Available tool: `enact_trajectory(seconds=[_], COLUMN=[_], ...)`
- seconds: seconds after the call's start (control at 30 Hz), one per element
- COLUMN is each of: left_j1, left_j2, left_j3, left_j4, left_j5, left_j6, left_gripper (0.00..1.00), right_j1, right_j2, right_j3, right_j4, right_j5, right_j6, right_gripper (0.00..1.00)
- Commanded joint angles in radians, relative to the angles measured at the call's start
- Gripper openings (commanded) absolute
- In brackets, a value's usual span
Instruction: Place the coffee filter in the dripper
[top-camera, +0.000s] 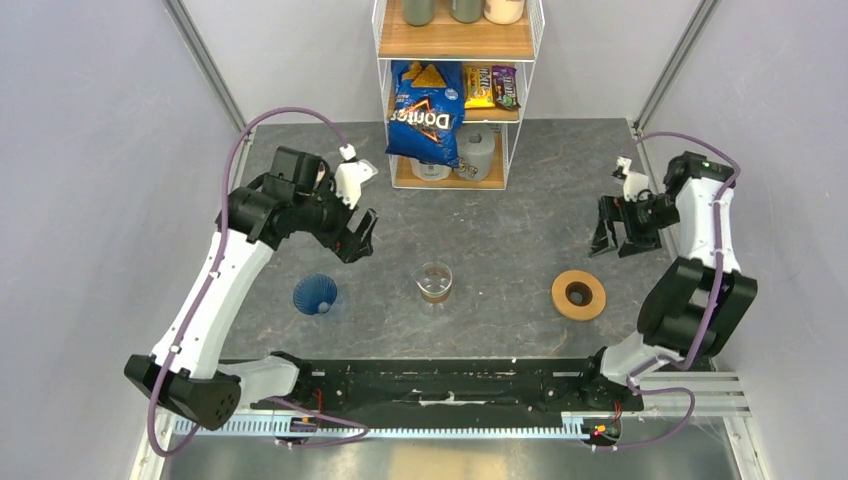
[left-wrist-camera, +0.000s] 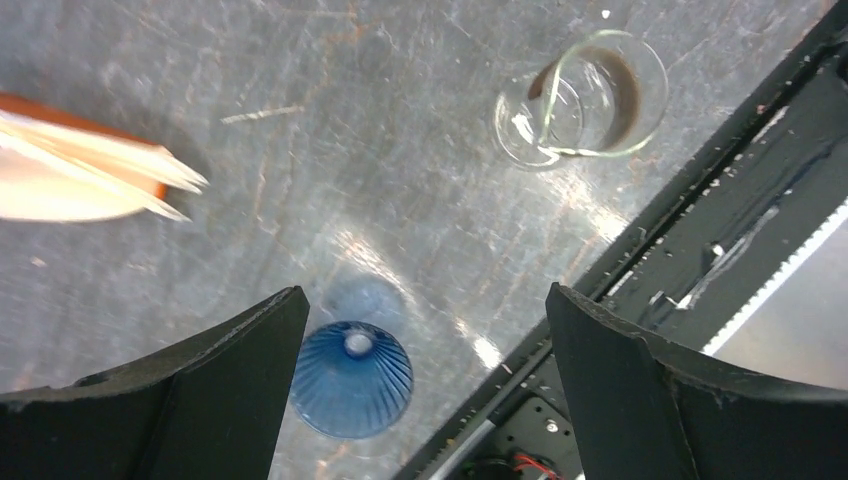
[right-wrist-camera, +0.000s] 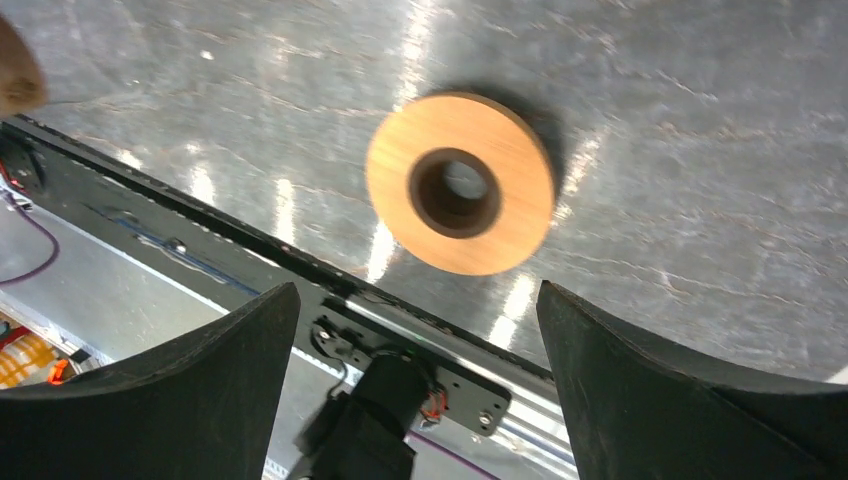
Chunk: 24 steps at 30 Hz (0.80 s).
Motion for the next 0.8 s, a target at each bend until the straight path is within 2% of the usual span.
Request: enact_trajectory(seconds=[0.0, 0.17, 0.33, 0.63, 0.77], left_j1=[0.034, 0.084, 0.141, 0.219, 0.235], left_j2=[-0.090, -0.128, -0.132, -0.123, -0.120], left_j3=[-0.074, -0.140, -0.150, -0.166, -0.164], left_j4=[-0.023, -0.036, -0.018, 0.028, 0.036], left_j5=[0.114, 0.122, 0.207, 0.283, 0.319], left_j6=[-0.108, -0.129, -0.179, -0.241, -0.251], left_gripper=[0.97, 0.96, 0.95, 0.93, 0.93], right_j1=[-0.069, -0.074, -0.096, -0.098, -0.096], right_j2=[0.076, 0.187, 0.285, 0.368, 0.400], right_j3=[-0.016, -0.042, -0.071, -0.157, -0.166], right_j4=[-0.036, 0.006, 0.051, 0.121, 0.083], right_j5=[0.070, 0.102, 0.088, 0.075, 0.029], right_j6=[-0.174, -0.228, -0.286, -0.310, -0.329], right_gripper=[0.97, 0.96, 0.92, 0.89, 0.83])
